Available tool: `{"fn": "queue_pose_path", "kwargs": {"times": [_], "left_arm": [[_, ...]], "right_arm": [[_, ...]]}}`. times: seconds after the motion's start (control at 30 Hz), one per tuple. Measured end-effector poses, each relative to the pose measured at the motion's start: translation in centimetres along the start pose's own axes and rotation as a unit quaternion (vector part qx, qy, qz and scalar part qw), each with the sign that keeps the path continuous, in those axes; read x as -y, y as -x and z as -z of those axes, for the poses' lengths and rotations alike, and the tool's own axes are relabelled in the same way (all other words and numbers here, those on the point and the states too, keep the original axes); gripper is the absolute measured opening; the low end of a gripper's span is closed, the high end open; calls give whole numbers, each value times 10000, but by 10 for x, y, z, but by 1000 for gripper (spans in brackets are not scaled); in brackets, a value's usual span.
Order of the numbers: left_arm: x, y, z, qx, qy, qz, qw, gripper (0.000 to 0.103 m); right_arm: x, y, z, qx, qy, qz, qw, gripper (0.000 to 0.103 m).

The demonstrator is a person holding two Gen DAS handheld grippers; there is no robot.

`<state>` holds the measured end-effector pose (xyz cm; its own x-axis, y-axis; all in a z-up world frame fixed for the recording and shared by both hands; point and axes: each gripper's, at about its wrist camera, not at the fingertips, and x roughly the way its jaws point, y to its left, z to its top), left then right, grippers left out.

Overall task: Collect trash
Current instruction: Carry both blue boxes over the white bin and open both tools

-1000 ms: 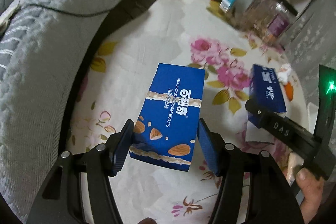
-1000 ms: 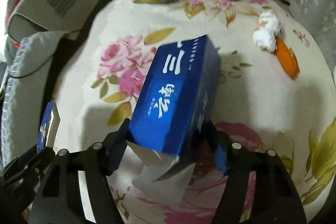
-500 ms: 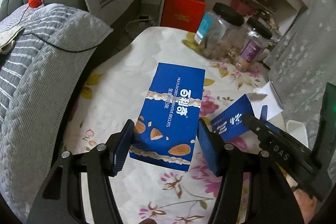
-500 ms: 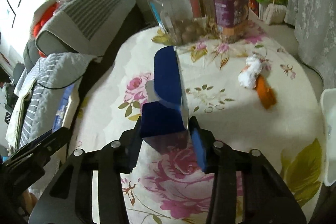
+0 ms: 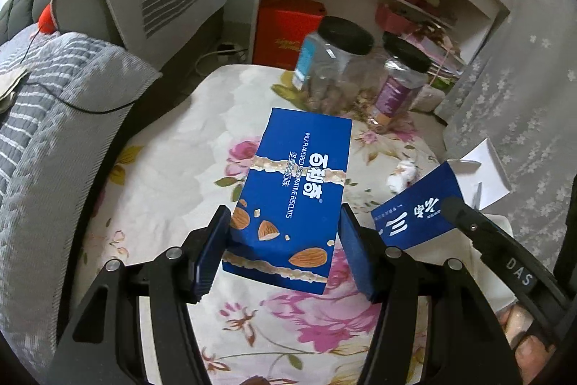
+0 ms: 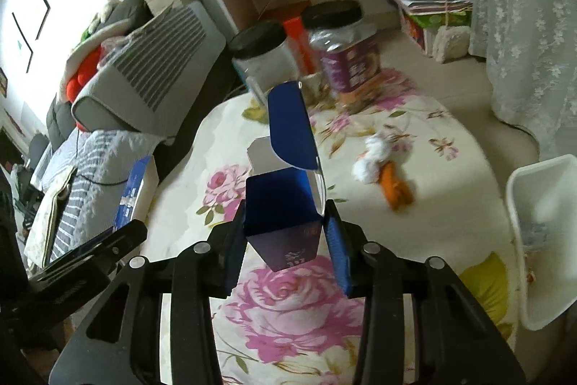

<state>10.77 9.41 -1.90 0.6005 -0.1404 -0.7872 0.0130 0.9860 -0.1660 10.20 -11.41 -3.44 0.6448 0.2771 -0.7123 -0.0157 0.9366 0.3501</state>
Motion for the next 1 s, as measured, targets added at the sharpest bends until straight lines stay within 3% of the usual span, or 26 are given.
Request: {"fn": "queue_pose_path", "kwargs": {"times": [0.47,1.0], "left_arm": [[97,-11,6,-2,-502,453,9977,60],[210,-30,26,-194,-1063,940,9897,60]], "right_arm": [[90,63,-12,513,-625,404,9959,38],[219,150,-23,1279,-1612,1090,9725,38]]}}
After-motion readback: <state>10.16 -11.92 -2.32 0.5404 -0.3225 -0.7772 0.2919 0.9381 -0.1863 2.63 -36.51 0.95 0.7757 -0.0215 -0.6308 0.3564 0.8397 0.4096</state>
